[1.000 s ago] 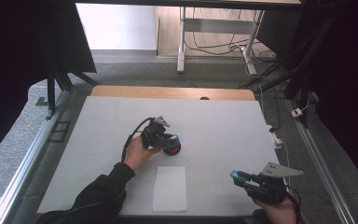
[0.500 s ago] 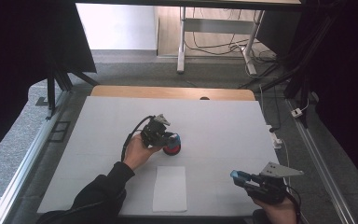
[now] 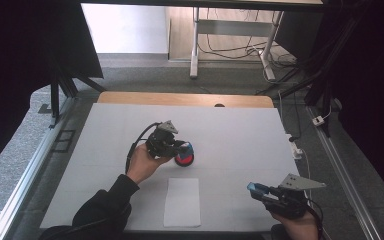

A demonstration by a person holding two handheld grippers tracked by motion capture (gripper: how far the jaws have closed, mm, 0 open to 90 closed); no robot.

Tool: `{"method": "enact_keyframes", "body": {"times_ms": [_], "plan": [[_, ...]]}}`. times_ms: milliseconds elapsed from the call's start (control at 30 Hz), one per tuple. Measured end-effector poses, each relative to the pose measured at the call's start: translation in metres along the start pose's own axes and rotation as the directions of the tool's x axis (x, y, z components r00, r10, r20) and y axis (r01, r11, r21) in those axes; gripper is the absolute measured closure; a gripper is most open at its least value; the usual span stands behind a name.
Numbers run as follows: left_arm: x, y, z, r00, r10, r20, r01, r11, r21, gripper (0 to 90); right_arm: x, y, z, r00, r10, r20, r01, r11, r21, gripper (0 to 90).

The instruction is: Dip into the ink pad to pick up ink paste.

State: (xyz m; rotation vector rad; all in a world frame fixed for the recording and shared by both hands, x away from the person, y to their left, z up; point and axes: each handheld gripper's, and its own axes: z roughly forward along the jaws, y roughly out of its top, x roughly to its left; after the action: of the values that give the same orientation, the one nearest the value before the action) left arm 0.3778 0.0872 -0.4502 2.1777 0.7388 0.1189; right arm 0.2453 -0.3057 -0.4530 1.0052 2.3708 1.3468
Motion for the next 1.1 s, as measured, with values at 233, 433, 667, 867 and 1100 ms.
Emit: {"method": "enact_keyframes", "body": {"times_ms": [233, 433, 667, 867, 1100], "plan": [[-0.006, -0.001, -0.012, 0.9995, 0.011, 0.029, -0.011, 0.9998, -0.018, 70.2, 0.000, 0.000, 0.000, 1.0000, 0.002, -0.005, -0.002, 1.000, 0.000, 68.6], [-0.012, -0.003, -0.025, 0.9984, 0.019, 0.054, -0.017, 0.9992, -0.036, 70.2, 0.000, 0.000, 0.000, 1.0000, -0.003, 0.000, 0.003, 1.000, 0.005, 68.5], [-0.020, -0.006, -0.036, 0.9964, 0.026, 0.081, -0.022, 0.9985, -0.051, 70.2, 0.001, 0.000, 0.000, 1.0000, 0.000, -0.003, 0.000, 1.000, -0.001, 68.5], [-0.029, -0.008, -0.042, 0.9944, 0.034, 0.100, -0.028, 0.9978, -0.060, 70.2, 0.000, 0.000, -0.001, 1.0000, 0.004, -0.002, -0.004, 1.000, 0.005, 68.6], [-0.038, -0.012, -0.050, 0.9921, 0.040, 0.119, -0.032, 0.9974, -0.065, 70.2, 0.001, 0.000, 0.001, 1.0000, -0.002, -0.006, 0.002, 1.000, 0.011, 68.6]]}}
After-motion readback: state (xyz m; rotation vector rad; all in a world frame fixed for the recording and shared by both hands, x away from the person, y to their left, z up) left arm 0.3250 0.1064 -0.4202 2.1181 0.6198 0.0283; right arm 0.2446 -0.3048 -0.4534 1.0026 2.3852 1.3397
